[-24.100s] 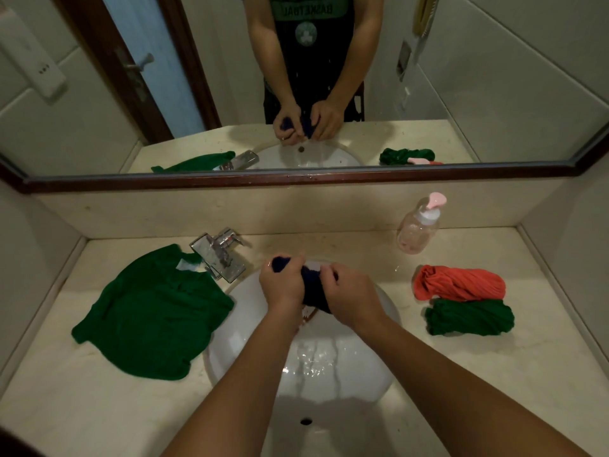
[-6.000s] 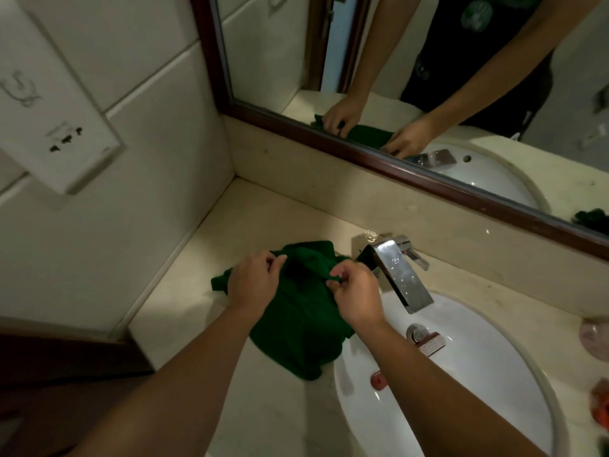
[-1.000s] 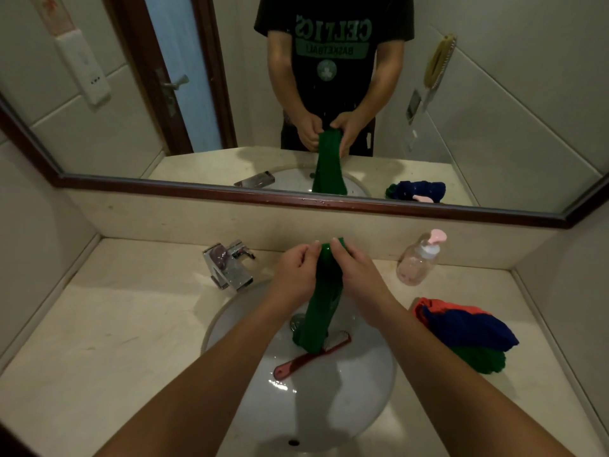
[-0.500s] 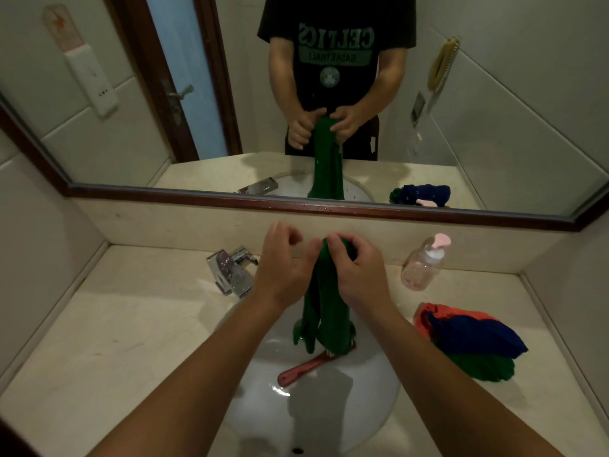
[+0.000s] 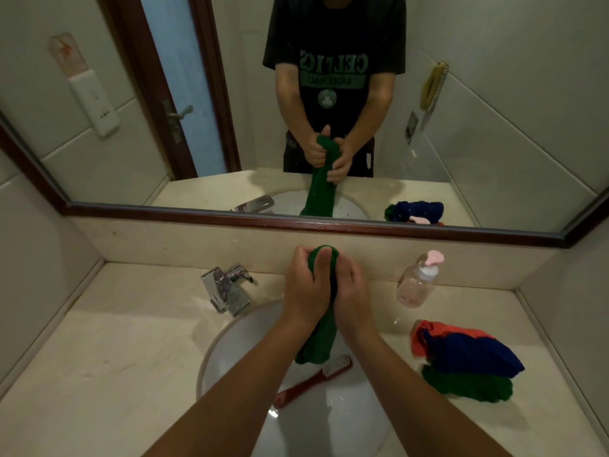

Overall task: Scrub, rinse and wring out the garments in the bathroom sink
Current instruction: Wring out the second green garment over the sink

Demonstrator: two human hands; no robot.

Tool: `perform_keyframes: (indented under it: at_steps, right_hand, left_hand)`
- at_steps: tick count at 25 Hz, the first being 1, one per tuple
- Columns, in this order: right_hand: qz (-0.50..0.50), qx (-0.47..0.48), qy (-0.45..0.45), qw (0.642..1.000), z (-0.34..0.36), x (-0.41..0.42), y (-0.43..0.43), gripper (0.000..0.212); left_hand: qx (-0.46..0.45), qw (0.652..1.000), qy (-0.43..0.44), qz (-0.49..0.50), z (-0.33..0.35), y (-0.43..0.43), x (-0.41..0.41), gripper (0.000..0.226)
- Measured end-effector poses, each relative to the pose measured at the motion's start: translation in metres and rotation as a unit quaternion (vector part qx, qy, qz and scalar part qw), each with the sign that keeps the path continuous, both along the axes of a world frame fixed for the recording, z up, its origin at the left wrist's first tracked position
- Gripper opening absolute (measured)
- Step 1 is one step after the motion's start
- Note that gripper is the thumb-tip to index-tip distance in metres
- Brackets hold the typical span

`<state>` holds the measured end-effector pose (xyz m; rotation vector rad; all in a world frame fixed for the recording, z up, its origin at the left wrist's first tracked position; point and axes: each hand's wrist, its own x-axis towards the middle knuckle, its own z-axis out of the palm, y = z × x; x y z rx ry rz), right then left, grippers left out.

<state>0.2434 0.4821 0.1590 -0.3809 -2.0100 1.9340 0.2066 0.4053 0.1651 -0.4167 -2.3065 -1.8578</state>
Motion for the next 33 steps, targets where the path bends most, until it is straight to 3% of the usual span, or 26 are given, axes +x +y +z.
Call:
perform_keyframes:
  at_steps: [2,4,7,9,10,12,14,16,19,23,27,30,33]
  right_hand:
    - [0.024,-0.041,-0.014,0.999,-0.011,0.0,-0.006,0.062]
    - [0.038,-0.065,-0.021,0.997,-0.011,-0.002,-0.006,0.065]
    - [0.054,-0.119,-0.041,0.991,-0.019,-0.007,0.003,0.061]
    - [0.104,-0.111,-0.065,0.986,-0.029,-0.006,0.002,0.063]
    - [0.12,-0.106,-0.079,0.984,-0.033,-0.005,-0.002,0.063]
    - [0.115,-0.115,-0.108,0.981,-0.035,-0.005,-0.007,0.062]
    - [0.085,-0.129,-0.13,0.979,-0.031,-0.007,-0.006,0.058]
    - [0.043,-0.079,-0.161,0.983,-0.025,-0.002,0.002,0.058]
    - [0.021,-0.045,-0.166,0.985,-0.015,0.034,0.002,0.053]
    - [0.088,-0.178,-0.196,0.96,-0.022,0.036,-0.027,0.084]
    - [0.013,-0.397,-0.225,0.89,-0.064,-0.004,-0.067,0.123]
    - [-0.064,-0.474,-0.213,0.852,-0.08,-0.006,-0.089,0.122]
    - [-0.113,-0.497,-0.178,0.842,-0.103,-0.015,-0.102,0.1]
  left_hand:
    - [-0.003,1.0,-0.004,-0.012,-0.002,0.0,0.003,0.06]
    - [-0.031,0.997,-0.044,-0.056,-0.007,-0.007,0.005,0.048]
    - [-0.114,0.98,-0.094,-0.137,-0.018,-0.032,-0.004,0.066]
    - [-0.032,0.973,-0.145,-0.177,-0.024,-0.045,-0.009,0.093]
    - [0.017,0.969,-0.164,-0.184,-0.025,-0.046,-0.009,0.095]
    - [0.051,0.978,-0.147,-0.137,-0.025,-0.035,-0.006,0.061]
    - [0.014,0.994,-0.089,-0.06,-0.022,-0.02,-0.003,0.033]
    - [-0.027,0.998,-0.047,-0.023,-0.019,-0.009,-0.002,0.03]
    - [-0.003,0.999,-0.043,-0.011,-0.013,-0.01,-0.002,0.03]
    - [0.085,0.996,-0.031,-0.014,0.008,-0.024,0.002,0.013]
    - [0.19,0.979,-0.073,0.017,0.008,-0.05,0.007,0.018]
    - [0.18,0.975,-0.134,0.002,-0.024,-0.077,0.012,0.03]
    - [0.203,0.966,-0.161,-0.026,-0.044,-0.104,0.023,0.028]
